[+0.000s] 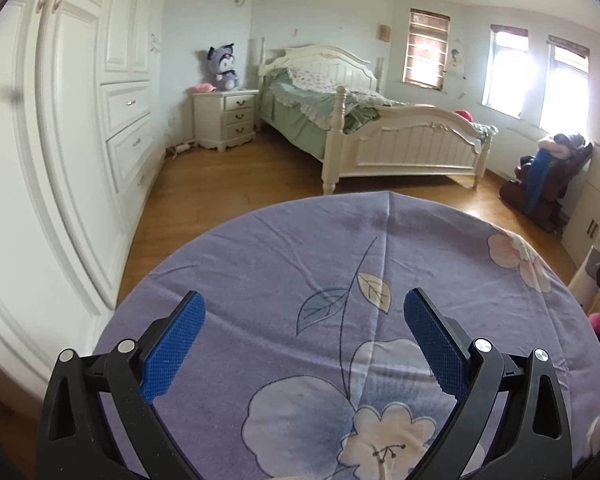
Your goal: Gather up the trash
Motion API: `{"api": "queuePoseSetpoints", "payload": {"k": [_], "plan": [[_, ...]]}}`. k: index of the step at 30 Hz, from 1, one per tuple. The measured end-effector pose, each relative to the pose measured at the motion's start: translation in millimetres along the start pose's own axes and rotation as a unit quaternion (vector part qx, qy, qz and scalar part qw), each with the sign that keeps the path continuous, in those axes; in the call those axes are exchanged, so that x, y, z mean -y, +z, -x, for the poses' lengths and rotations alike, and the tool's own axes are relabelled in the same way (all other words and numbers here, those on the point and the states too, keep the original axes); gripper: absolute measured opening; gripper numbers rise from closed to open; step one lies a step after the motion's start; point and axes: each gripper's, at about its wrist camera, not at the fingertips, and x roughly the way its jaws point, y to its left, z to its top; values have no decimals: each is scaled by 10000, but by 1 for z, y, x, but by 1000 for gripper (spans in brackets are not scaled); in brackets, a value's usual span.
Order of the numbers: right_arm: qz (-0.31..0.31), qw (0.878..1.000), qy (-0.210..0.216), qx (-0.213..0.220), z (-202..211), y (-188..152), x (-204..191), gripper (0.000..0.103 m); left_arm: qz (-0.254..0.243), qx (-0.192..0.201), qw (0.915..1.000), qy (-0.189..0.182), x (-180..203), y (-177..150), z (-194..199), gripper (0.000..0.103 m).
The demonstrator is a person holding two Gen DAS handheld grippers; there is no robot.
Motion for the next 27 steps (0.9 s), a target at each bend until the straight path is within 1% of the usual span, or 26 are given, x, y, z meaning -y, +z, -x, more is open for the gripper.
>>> {"api": "queuePoseSetpoints", "payload": {"k": [6,11,27], "plan": [[42,10000,13,-65,-3,0,-1,98,-48,-16,10000,19,1,0,-1,98],[78,10000,-29,-9,0,1,-1,98,-82,-17,10000,32,2,0,-1,98],[-5,10000,-62,-16,-3,0,2,98,-107,-57,9999,96,2,-1,-3,98]]}}
